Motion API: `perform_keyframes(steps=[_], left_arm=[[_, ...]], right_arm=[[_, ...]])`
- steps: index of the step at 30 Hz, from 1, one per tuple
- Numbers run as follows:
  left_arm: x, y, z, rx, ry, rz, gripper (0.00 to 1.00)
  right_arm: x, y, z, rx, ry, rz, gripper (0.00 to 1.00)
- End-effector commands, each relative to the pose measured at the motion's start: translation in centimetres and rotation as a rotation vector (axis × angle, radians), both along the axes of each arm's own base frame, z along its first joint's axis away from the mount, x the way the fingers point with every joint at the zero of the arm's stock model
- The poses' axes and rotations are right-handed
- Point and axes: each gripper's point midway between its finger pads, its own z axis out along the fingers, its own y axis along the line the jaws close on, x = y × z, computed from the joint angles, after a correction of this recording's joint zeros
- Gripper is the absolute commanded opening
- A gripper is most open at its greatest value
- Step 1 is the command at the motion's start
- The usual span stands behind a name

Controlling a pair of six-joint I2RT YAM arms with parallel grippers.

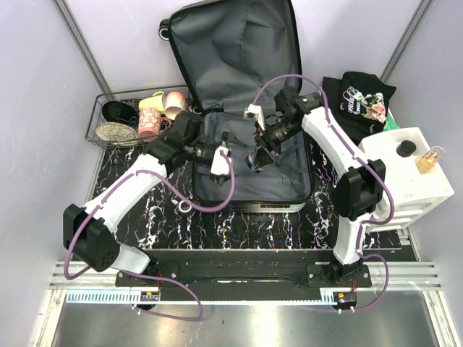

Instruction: Open, take out, and arrange the luggage

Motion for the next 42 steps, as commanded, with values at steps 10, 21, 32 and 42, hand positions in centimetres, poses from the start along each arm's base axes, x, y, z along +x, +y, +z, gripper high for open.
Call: perform_keyframes(steps=[10,21,32,42], left_arm=[[-6.6,-2.9,-1.1,0.04,-0.245,-0.245,0.76],[-7.1,-3.0,-0.6,0.047,-0.138,-0.215,0.11],[-0.4,-2.4,5.0,-0.2,0.67,0.257,0.0],[3.2,-3.0,8.9,-0.405,1.38,0.351,0.0]], right_arm=[[-11.6,1.0,2.6,-0.019,0.187,0.214,0.0],[-12.1,1.4,3.4,-0.041,0.185,0.211,0.23],[0.6,-6.9,13.5,0.107,-0.412,-0.337,0.9],[-0.6,-6.2,14.7,0.228,-1.065,-0.308,1.0]])
